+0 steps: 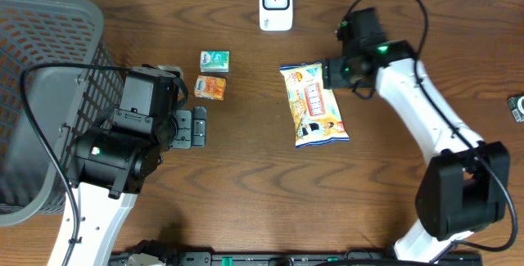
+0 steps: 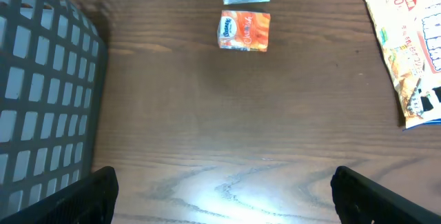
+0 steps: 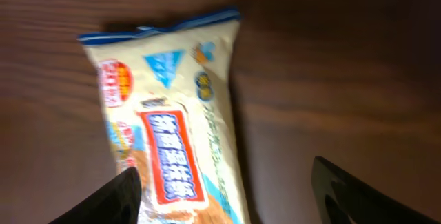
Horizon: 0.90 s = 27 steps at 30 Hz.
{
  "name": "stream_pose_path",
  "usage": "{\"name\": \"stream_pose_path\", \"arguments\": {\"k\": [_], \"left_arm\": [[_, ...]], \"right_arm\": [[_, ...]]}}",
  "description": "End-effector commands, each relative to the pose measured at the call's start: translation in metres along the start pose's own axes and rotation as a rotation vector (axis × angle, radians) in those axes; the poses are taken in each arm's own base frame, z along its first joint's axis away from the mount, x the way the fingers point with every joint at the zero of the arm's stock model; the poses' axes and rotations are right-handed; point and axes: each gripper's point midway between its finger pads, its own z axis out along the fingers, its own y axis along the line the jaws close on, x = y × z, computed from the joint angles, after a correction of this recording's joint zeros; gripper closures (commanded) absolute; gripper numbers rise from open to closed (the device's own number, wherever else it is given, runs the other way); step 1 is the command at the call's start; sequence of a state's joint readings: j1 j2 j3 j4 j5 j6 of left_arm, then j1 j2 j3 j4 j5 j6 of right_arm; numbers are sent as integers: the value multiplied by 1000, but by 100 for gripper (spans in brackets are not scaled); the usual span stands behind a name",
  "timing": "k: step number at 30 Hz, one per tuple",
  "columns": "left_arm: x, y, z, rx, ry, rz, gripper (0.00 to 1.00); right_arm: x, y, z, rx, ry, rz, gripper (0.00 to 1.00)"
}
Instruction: Scan the item barcode
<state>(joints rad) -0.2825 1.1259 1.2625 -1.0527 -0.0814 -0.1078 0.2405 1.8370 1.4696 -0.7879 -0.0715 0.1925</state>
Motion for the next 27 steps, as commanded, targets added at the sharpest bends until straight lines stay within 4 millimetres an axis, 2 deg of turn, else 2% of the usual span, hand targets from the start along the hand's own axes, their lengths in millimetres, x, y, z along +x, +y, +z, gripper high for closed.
{"name": "stream_pose_path", "arguments": {"k": [1, 4, 9, 12, 13, 16, 18, 20, 21, 24, 27], "left_arm": [[-3, 1, -2, -5, -5, 1, 2], [-3, 1, -2, -5, -5, 1, 2], [-3, 1, -2, -5, -5, 1, 2], [-3, 1, -2, -5, -5, 1, 2], [-3, 1, -2, -5, -5, 1, 2], [-3, 1, -2, -5, -5, 1, 2], [-3, 1, -2, -5, -5, 1, 2], [-3, 1, -2, -5, -5, 1, 2], [-3, 1, -2, -5, -5, 1, 2], [-3, 1, -2, -5, -5, 1, 2], [-3, 1, -2, -5, -5, 1, 2]], "right_arm": [[14, 24, 15, -240, 69, -82, 17], [20, 21, 33, -278, 112, -53, 14], [43, 25, 72, -333, 217, -23, 13], [58, 23, 92, -333, 277, -7, 16], [62, 22, 96, -332, 293, -2, 21], [70, 27, 102, -371, 326, 13, 53], [70, 32, 100, -406, 330, 19, 66], [69, 38, 98, -434, 330, 20, 91], [69, 42, 96, -455, 329, 20, 99], [66, 45, 95, -471, 319, 19, 99], [53, 41, 87, -454, 283, 68, 99]]}}
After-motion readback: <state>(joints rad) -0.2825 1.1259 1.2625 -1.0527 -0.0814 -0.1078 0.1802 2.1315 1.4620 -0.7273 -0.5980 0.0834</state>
